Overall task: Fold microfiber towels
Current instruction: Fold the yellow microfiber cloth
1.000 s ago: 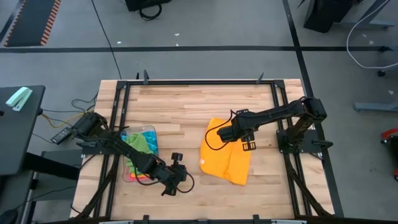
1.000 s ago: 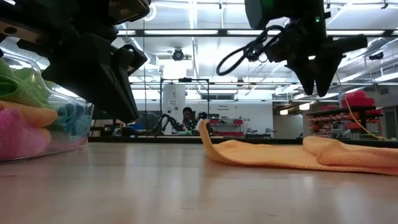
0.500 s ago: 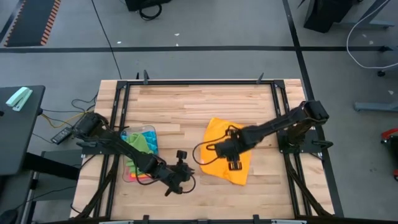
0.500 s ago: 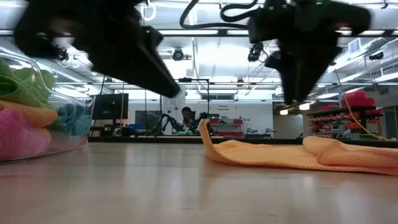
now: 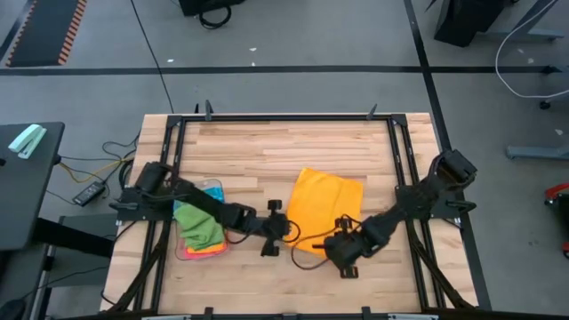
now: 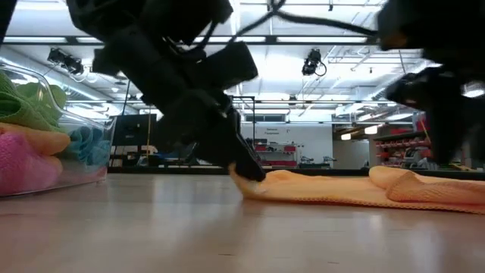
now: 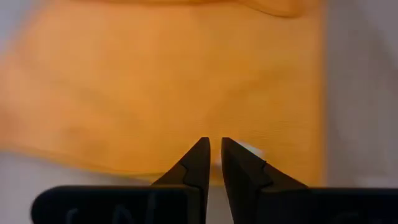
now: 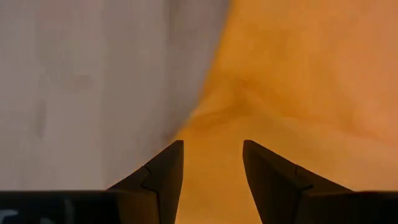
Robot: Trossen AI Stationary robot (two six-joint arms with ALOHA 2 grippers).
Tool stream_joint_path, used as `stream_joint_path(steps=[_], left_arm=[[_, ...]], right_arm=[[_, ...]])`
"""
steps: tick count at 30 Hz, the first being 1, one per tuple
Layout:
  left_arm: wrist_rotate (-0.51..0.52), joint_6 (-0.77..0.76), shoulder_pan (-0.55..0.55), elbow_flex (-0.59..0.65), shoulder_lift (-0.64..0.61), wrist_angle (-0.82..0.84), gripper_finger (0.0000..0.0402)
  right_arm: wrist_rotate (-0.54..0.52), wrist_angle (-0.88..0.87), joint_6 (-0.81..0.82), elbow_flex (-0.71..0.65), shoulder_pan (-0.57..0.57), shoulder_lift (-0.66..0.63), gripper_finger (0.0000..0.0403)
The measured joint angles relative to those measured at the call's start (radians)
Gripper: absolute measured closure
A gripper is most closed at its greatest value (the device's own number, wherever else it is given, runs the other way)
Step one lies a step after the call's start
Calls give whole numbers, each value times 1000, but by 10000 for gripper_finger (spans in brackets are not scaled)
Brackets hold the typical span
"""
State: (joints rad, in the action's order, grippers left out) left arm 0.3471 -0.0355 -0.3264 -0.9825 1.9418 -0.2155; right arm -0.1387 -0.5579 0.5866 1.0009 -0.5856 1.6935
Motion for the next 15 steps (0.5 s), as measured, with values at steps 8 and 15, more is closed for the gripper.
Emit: stream_joint_path(steps=[8, 15], left_arm=[[-136, -112, -55, -5, 57, -42, 370], [-161, -89, -159, -1, 65, -177, 379]], right_arm=[[-51, 94, 77, -145, -78, -1, 228], [-56, 50, -25, -196, -61, -9, 228]])
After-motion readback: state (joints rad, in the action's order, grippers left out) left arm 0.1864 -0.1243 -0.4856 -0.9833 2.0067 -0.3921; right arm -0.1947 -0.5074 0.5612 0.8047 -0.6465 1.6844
